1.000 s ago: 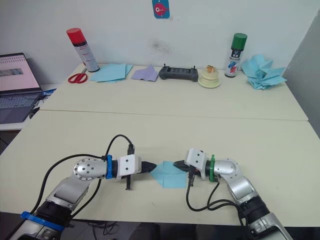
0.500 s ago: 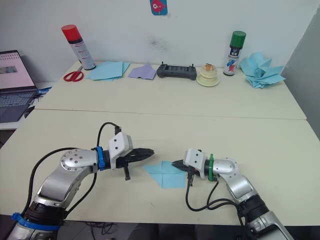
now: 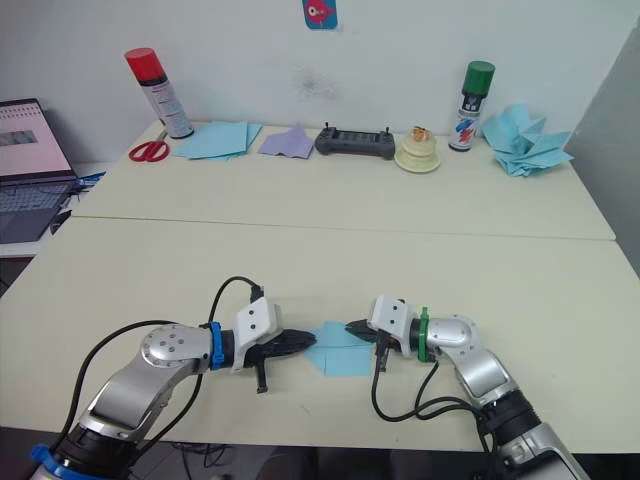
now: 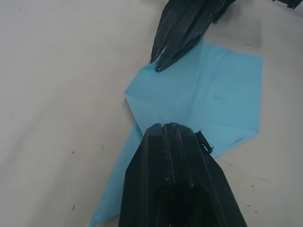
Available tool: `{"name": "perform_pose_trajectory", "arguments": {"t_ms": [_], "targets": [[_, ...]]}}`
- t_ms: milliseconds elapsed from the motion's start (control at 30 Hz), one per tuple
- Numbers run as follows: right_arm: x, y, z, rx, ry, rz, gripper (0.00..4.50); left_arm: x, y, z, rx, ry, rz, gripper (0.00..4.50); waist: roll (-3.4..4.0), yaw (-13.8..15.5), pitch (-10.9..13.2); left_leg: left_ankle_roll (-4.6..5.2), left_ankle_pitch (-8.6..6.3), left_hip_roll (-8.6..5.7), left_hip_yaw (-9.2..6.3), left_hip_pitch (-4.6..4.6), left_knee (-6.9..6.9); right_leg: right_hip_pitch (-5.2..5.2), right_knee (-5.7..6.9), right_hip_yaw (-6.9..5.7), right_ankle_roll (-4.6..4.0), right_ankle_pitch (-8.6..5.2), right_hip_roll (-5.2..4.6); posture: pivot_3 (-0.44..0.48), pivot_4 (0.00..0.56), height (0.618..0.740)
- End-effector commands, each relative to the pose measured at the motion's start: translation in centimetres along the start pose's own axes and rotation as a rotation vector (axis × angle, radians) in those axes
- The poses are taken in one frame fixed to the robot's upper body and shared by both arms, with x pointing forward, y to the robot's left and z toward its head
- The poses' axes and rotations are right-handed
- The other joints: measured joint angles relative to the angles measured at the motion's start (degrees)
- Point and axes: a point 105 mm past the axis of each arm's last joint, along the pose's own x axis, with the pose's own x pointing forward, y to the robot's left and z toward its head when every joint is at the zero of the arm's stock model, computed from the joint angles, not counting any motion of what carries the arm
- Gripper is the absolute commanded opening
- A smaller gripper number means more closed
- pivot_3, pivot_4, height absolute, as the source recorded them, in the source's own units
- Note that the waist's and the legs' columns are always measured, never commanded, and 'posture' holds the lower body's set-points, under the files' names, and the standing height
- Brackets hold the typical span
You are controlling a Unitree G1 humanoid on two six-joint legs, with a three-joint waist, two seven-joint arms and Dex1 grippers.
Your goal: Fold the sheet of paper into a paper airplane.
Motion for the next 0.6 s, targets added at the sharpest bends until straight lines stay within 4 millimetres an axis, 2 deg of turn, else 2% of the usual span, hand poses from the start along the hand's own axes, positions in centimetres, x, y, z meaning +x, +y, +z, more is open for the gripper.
{"name": "perform_pose_trajectory", "arguments": {"t_ms": [33, 300, 400, 533, 600], "targets": [[-0.8, 0.1, -0.1, 0.043, 0.011, 0.001, 0.02, 0.6, 0.1, -0.3, 0.005, 0.014, -0.005, 0.00, 0.00, 0.04, 0.00, 0.00, 0.00, -0.01, -0.02, -0.06, 0.00, -0.03, -0.01, -0.02, 0.00, 0.00, 0.00, 0.000, 0.150, 0.740], [-1.8, 0.2, 2.5, 0.145, -0.070, 0.009, 0.02, 0.8, -0.9, -1.8, -0.020, 0.057, -0.065, 0.00, 0.01, 0.08, 0.01, -0.01, -0.01, -0.03, -0.07, -0.29, 0.01, -0.11, -0.13, -0.08, 0.02, -0.01, -0.04, 0.000, 0.150, 0.740], [-2.2, -0.4, 3.3, 0.166, -0.084, -0.014, 0.65, 0.8, -0.9, -2.2, -0.013, 0.073, -0.066, 0.00, 0.02, 0.05, 0.01, -0.01, -0.01, -0.03, -0.08, -0.31, 0.01, -0.12, -0.15, -0.08, 0.03, -0.02, -0.04, 0.000, 0.150, 0.740], [-2.7, -0.5, 3.7, 0.160, -0.074, 0.002, 2.00, 1.0, -0.9, -3.0, 0.002, 0.099, -0.069, 0.00, 0.03, 0.02, 0.01, 0.00, -0.01, -0.03, -0.09, -0.29, 0.01, -0.12, -0.15, -0.10, 0.03, -0.02, -0.04, 0.000, 0.150, 0.740], [-3.0, -1.0, 3.8, 0.120, -0.069, -0.021, 2.81, 1.0, -0.9, -3.1, 0.003, 0.100, -0.068, 0.00, 0.03, 0.02, 0.01, 0.00, -0.01, -0.03, -0.09, -0.29, 0.01, -0.11, -0.15, -0.10, 0.03, -0.02, -0.04, 0.000, 0.150, 0.740]]}}
